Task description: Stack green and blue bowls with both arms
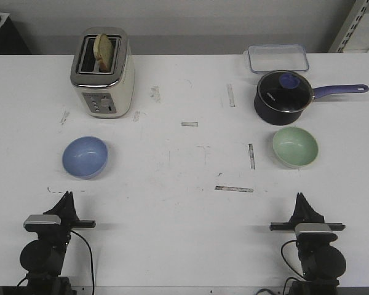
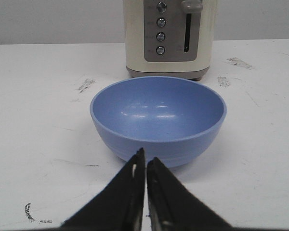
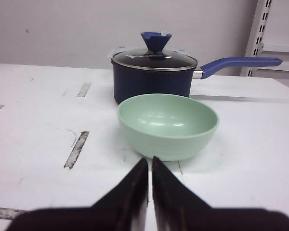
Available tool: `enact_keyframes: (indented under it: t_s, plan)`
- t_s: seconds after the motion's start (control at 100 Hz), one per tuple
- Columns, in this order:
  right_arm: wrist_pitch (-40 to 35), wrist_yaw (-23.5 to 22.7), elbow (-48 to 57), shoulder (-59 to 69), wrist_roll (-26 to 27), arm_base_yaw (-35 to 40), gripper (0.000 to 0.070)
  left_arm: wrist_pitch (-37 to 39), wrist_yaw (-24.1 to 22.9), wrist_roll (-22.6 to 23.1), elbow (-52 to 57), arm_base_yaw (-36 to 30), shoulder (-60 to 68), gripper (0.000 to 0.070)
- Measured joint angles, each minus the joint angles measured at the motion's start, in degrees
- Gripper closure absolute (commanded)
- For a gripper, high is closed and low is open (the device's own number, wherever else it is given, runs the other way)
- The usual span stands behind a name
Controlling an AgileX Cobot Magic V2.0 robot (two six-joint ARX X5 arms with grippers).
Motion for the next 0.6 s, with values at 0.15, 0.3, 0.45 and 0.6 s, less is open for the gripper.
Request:
enact_keyframes:
  t_s: [0.15,0.3,0.45,0.6]
  plan:
    - [4.94,-0.02,0.0,0.0,0.0,0.0,0.07,0.0,0.0,0.0,0.0,0.0,0.0,0.0699]
    - [13.14,2.05,2.27,0.07,0.0,0.0,0.07,0.0,0.0,0.0,0.0,0.0,0.0,0.0699]
    - [13.27,3.13,12.98,4.83,-0.39,0.0,0.07,0.0,0.0,0.0,0.0,0.0,0.0,0.0699]
    - [8.57,2.91,27.96,17.14,-0.68,0.0,0.0685,0.0,0.0,0.0,0.0,0.0,0.0,0.0699]
